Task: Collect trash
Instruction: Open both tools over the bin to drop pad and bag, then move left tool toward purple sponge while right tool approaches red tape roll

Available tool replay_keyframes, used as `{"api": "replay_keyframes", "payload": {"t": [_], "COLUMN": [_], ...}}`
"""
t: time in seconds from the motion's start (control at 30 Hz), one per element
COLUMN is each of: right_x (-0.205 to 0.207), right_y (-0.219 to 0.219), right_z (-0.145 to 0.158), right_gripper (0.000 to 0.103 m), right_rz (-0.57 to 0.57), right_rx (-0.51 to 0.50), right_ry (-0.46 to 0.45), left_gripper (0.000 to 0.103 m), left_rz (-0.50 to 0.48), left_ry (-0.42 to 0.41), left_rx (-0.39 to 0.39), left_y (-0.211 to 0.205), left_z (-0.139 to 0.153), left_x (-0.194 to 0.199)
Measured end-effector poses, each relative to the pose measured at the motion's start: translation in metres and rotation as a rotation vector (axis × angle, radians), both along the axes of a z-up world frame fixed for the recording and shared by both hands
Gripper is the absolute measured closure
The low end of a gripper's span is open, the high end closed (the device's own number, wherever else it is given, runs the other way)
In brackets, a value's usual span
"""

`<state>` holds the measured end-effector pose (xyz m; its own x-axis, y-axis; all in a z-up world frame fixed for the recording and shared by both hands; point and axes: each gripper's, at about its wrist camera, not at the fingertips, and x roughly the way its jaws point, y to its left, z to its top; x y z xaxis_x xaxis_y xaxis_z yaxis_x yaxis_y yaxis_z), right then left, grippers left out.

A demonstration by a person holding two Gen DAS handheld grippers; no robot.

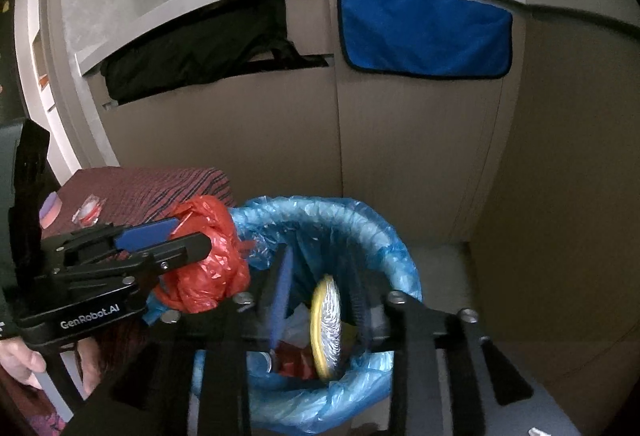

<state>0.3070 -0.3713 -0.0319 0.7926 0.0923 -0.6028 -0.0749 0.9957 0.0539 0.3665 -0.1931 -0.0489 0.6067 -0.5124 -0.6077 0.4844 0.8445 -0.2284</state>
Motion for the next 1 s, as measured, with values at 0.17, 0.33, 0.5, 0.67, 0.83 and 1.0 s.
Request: {"api": "replay_keyframes", "payload": {"t": [0.17, 0.33, 0.5, 0.67, 0.83, 1.0], "right_x": [-0.003, -0.007, -0.011, -0.015, -0.019, -0.02], "right_y": [0.002, 0.004, -0.002, -0.006, -0.003, 0.015], "right_z": [0.006, 0.013, 0.023, 0.03, 0.034, 0.039], "right_gripper": [0.071, 0.07, 0.07, 0.07, 0.07, 0.07], "right_rz": [-0.005, -0.024, -0.047, -0.07, -0.072, -0.022], "right_rx": [0.0, -0.027, -0.004, 0.008, 0.017, 0.027], "right_ry": [-0.01, -0.03, -0.046, -0.059, -0.066, -0.066], "left_gripper": [0.06, 0.057, 0.05, 0.048, 0.04, 0.038], "left_rz": [-0.015, -0.103, -0.12, -0.12, -0.062, 0.051], "left_ry": [0.027, 0.108, 0.179, 0.177, 0.087, -0.009], "left_rx": [-0.04, 0.021, 0.071, 0.037, -0.025, 0.009], "left_y": [0.007, -0.006, -0.013, -0.008, 0.02, 0.071], "left_z": [0.007, -0.003, -0.016, -0.008, 0.017, 0.034], "left_x": [0.0, 0.001, 0.0, -0.006, -0.011, -0.021]}}
